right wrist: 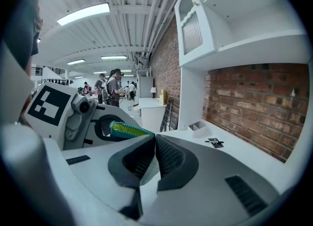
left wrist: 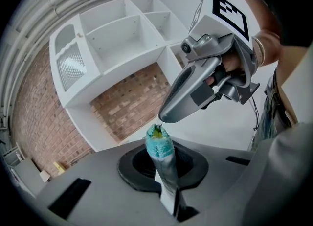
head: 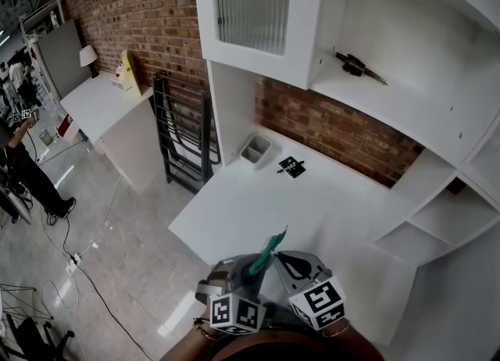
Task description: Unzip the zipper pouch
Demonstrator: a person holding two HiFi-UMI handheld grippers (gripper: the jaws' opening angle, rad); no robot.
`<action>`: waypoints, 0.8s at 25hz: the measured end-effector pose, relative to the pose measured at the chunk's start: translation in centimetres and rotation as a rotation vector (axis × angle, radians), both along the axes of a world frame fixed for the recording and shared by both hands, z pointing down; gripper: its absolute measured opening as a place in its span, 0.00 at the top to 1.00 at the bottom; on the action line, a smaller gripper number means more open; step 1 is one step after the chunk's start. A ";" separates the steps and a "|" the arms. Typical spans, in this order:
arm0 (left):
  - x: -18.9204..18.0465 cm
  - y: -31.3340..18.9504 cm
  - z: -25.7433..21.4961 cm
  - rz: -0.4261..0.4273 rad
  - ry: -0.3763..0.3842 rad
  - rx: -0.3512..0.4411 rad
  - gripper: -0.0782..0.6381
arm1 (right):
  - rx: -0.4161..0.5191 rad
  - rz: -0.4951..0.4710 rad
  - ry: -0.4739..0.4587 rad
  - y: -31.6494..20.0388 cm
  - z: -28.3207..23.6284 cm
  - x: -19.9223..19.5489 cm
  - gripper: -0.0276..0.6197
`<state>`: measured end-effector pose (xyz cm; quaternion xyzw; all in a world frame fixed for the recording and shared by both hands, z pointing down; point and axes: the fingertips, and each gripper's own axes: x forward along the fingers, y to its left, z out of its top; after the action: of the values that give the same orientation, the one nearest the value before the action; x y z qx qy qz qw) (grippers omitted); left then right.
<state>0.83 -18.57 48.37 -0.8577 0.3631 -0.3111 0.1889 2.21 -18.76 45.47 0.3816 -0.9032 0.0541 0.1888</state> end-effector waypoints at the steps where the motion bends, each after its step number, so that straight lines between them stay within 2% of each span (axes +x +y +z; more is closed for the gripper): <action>1: 0.0 0.0 0.0 0.000 0.005 -0.002 0.88 | 0.005 -0.002 0.001 0.0 0.0 0.0 0.95; 6: 0.0 -0.2 -0.3 0.000 0.020 -0.004 0.88 | 0.022 -0.008 0.012 -0.2 -0.2 0.1 0.95; 20: -0.1 0.2 -0.6 0.014 0.077 -0.025 0.88 | 0.034 0.064 0.028 -1.3 0.0 1.7 0.95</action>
<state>0.76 -18.34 47.81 -0.8738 0.3602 -0.2813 0.1664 3.91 -20.04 45.45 0.4141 -0.8887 0.0396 0.1929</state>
